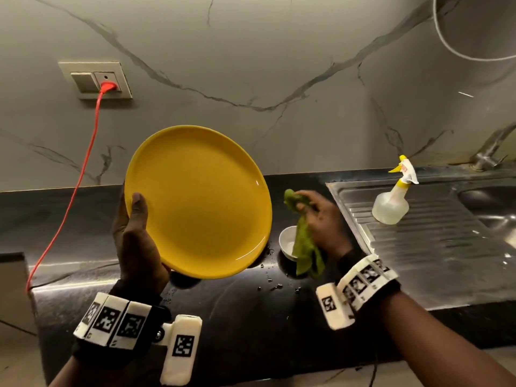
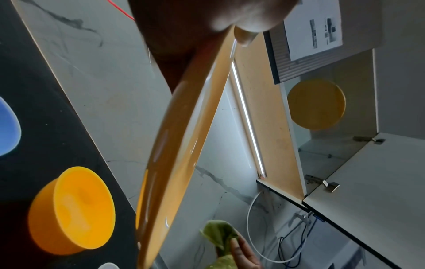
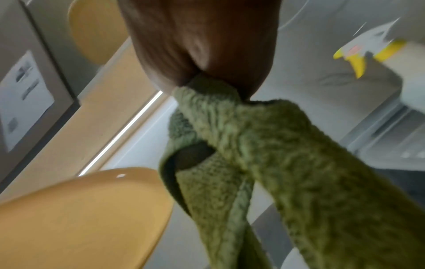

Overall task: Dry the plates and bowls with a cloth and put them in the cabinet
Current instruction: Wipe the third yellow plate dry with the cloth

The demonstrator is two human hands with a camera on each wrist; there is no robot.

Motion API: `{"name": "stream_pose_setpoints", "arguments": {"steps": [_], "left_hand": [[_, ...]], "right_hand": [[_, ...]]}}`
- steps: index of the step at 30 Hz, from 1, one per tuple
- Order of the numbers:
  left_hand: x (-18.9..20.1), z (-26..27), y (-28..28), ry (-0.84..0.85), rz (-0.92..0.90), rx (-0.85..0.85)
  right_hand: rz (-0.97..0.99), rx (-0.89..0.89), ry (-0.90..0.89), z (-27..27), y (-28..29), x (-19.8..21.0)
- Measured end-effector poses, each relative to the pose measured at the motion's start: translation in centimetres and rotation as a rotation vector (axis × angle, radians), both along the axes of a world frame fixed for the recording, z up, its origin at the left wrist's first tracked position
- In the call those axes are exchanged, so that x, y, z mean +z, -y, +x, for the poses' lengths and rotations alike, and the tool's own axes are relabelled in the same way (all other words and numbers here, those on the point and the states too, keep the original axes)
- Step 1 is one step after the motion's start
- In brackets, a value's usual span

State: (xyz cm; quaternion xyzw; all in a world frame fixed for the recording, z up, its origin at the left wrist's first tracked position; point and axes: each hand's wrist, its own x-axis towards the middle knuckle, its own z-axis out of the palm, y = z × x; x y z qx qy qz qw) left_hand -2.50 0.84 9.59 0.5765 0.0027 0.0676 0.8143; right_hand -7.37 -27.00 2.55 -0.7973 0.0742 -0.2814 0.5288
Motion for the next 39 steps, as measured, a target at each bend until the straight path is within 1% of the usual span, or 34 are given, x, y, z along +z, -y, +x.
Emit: {"name": "stream_pose_setpoints", "arguments": {"steps": [3, 5, 7, 11, 15, 20, 22, 23, 25, 27, 29, 31, 32, 33, 34, 37, 39], "left_hand": [[0.0, 0.2, -0.1, 0.036, 0.017, -0.015], [-0.3, 0.4, 0.2, 0.041, 0.041, -0.029], [-0.5, 0.5, 0.3, 0.045, 0.060, -0.052], [-0.5, 0.5, 0.8, 0.038, 0.092, -0.087], [-0.5, 0.4, 1.1, 0.034, 0.103, -0.091], [-0.6, 0.0, 1.5, 0.025, 0.110, -0.095], [-0.8, -0.1, 1.6, 0.024, 0.113, -0.105], [-0.8, -0.2, 1.7, 0.026, 0.110, -0.112], [-1.1, -0.2, 2.1, 0.031, 0.107, -0.120], [-1.4, -0.2, 2.7, 0.027, 0.121, -0.139], [-1.6, -0.4, 3.3, 0.020, 0.124, -0.171], [-1.5, -0.7, 3.9, 0.016, 0.125, -0.221], [-1.3, -0.7, 4.0, 0.027, 0.133, -0.237], [-1.2, -0.7, 4.1, 0.043, 0.144, -0.243], [-1.1, -0.6, 4.0, 0.062, 0.155, -0.234], [-0.8, -0.2, 3.5, 0.083, 0.149, -0.149], [-0.8, -0.1, 3.3, 0.112, 0.181, -0.096]], "right_hand": [[-0.059, -0.210, 0.046, -0.6, 5.4, 1.2], [-0.099, -0.269, -0.006, -1.3, 8.3, 1.7], [-0.151, -0.286, -0.093, -1.9, 10.1, 1.3], [-0.242, -0.291, -0.215, -2.6, 11.1, -1.5], [-0.239, -0.325, -0.320, -2.8, 11.2, -5.0], [-0.224, -0.345, -0.402, -2.6, 10.6, -7.6], [-0.197, -0.377, -0.378, -2.7, 10.0, -7.8], [-0.171, -0.397, -0.317, -2.7, 9.5, -7.3], [-0.134, -0.415, -0.131, -2.3, 7.7, -5.3], [-0.136, -0.361, 0.006, -1.4, 5.2, -2.8], [-0.189, -0.202, 0.054, -0.5, 2.0, -0.8], [-0.318, -0.013, 0.111, 0.2, -0.7, -0.6], [-0.408, 0.045, 0.124, 0.6, -1.4, -1.1], [-0.483, 0.071, 0.114, 0.9, -1.8, -2.0], [-0.523, 0.058, 0.090, 1.1, -2.0, -2.9], [-0.497, -0.033, 0.031, 0.1, -2.8, -5.5], [-0.471, 0.020, 0.042, -1.3, -4.6, -7.1]]}}
